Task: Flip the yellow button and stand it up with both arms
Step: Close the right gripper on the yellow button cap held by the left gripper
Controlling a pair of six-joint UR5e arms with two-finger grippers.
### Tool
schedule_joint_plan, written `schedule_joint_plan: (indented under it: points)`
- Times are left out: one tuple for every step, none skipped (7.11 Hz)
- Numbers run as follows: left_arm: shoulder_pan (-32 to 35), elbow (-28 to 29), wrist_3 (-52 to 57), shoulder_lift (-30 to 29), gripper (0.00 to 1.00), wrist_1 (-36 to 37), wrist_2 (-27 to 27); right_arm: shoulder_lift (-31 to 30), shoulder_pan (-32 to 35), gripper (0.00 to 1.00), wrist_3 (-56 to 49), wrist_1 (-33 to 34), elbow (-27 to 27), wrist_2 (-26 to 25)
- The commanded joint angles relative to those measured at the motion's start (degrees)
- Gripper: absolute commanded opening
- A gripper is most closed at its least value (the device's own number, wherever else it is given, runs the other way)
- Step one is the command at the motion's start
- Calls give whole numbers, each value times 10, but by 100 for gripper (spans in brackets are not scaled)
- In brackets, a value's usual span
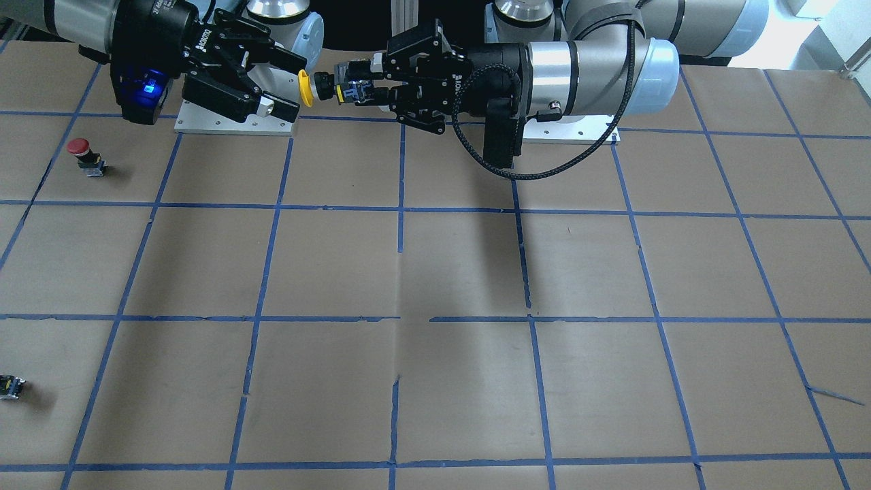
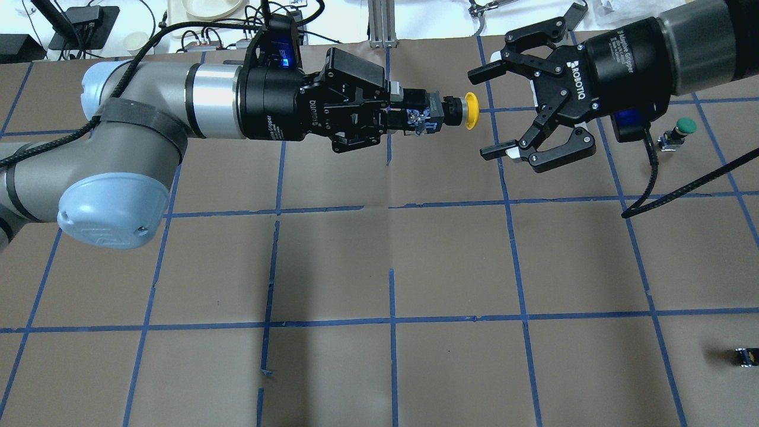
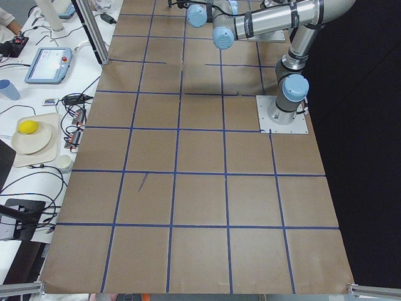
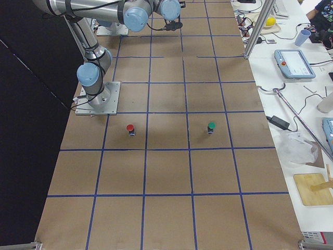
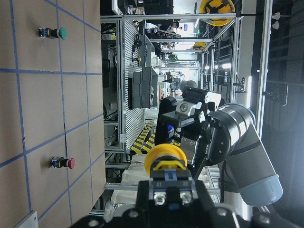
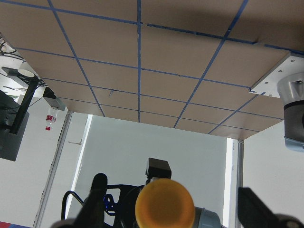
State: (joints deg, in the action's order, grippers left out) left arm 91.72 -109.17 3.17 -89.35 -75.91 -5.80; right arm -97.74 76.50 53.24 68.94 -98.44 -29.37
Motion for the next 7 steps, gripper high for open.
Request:
schedule_joint_plan:
  points:
    - [1, -1, -1, 1, 2, 0, 0, 11, 1, 100, 5, 19, 0, 44]
    - [2, 1, -1, 1, 2, 0, 0, 15, 1, 100, 5, 20, 0, 49]
    - [1, 2, 0, 1, 2, 0, 0, 22, 1, 100, 4, 20, -1, 51]
    - [1, 2, 0, 1, 2, 0, 0, 22, 1, 99, 0, 20, -1, 49]
    - [1, 2, -1, 1, 2, 0, -2, 21, 1, 88, -1, 20, -2, 48]
    - [2, 3, -3, 3, 2, 0, -2, 19, 3, 80, -3, 20, -2, 50]
    - [1, 3, -9, 2, 2, 1, -1, 16, 9, 95, -1, 13, -3, 50]
